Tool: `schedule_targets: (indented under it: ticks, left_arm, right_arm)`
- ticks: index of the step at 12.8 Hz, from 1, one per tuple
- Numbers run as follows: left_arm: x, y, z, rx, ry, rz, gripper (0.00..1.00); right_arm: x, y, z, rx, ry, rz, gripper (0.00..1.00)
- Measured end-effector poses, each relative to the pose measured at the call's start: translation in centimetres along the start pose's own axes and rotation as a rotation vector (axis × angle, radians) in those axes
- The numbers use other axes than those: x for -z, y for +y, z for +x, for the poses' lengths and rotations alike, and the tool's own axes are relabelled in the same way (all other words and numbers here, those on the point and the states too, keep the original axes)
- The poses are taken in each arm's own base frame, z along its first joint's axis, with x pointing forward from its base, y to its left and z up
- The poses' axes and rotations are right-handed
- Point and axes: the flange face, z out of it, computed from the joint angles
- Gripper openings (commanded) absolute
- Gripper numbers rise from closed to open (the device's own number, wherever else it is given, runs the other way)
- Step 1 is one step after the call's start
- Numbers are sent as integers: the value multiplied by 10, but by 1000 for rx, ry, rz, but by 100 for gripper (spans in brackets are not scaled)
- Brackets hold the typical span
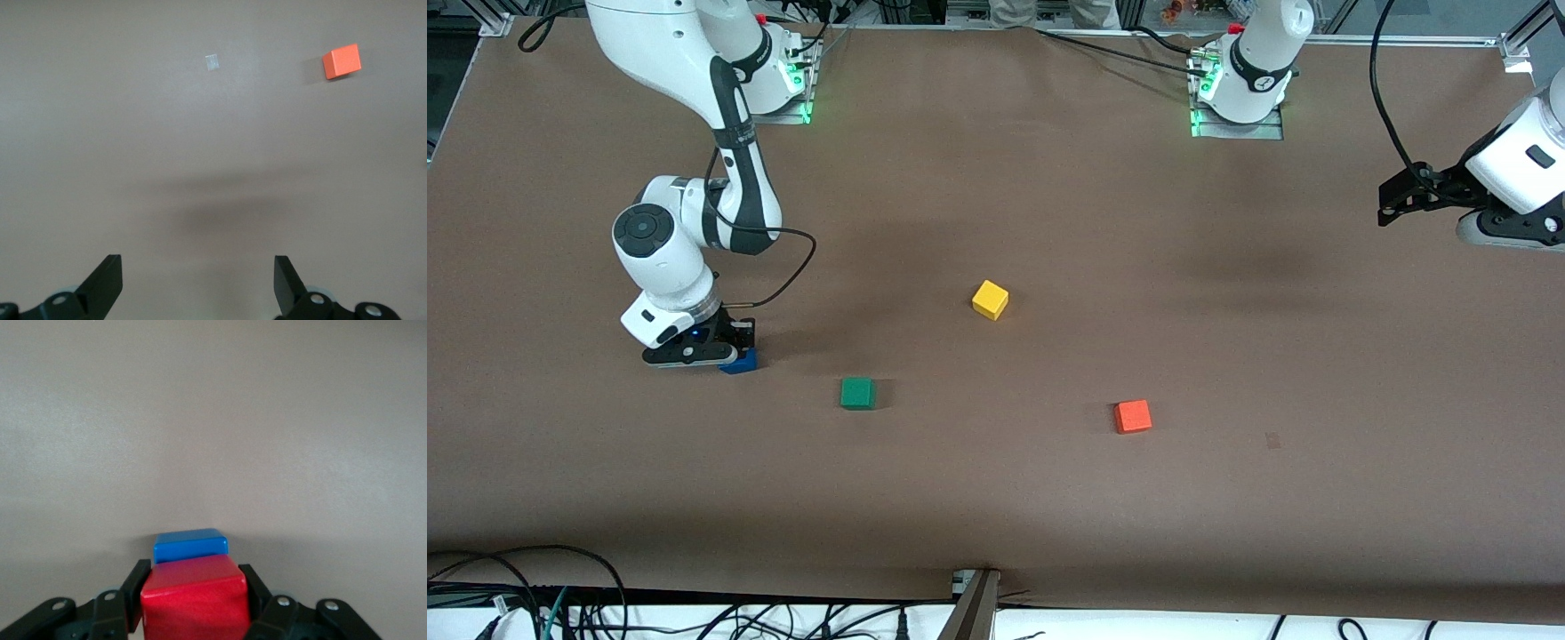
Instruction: Pass red block to right arm, stack on blue
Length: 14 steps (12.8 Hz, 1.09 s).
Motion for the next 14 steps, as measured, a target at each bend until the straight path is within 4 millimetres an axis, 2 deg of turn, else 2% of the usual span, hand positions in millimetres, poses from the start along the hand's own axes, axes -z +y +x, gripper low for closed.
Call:
schedule_targets:
  ticks: [10, 11, 13, 14]
  left_arm:
    - [0, 0, 0, 1, 0, 0, 100]
    - [0, 0, 0, 1, 0, 0, 100]
    - [0, 0, 0, 1, 0, 0, 100]
    - [0, 0, 0, 1, 0, 0, 100]
  right_arm:
    - [-3, 1, -3, 0, -3, -4, 17]
    - [-3, 1, -3, 0, -1, -4, 23]
    - [-4, 1, -3, 1, 2, -6, 98]
    - [-4, 0, -3, 1, 5, -7, 100]
